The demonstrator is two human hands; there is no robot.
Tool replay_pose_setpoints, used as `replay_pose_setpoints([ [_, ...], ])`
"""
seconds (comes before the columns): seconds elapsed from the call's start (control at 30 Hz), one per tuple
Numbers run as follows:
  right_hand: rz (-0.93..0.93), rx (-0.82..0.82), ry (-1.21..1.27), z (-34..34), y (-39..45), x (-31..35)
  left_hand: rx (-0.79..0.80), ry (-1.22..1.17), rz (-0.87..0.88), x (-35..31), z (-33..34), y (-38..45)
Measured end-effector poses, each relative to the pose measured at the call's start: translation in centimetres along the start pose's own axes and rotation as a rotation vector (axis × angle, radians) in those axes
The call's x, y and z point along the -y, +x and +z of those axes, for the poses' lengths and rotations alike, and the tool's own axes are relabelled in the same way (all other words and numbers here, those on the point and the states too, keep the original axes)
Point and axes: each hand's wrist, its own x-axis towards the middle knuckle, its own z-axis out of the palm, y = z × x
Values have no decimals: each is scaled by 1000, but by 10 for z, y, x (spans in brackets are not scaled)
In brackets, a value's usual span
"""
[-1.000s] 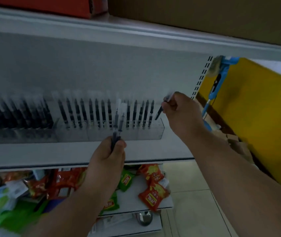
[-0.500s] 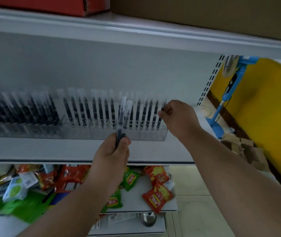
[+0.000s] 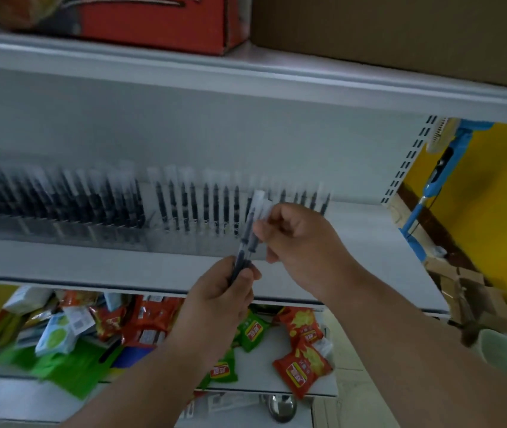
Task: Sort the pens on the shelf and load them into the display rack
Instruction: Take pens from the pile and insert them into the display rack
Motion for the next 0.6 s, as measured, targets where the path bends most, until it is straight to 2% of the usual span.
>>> replay_pose_setpoints([
  [0.13,-2,-25,120,38,7,24,-17,4,23,-11,-45,-3],
  [0.27,-38,-162,224,74,20,48,-112,47,63,-20,-109,-5],
  [0.43,-157,-409,-13,107,37,64,-160,37,23,-25,-175,-14],
  [0.6,-143,-430,-297,129,47,71,-114,98,16,-30,-208,-14],
])
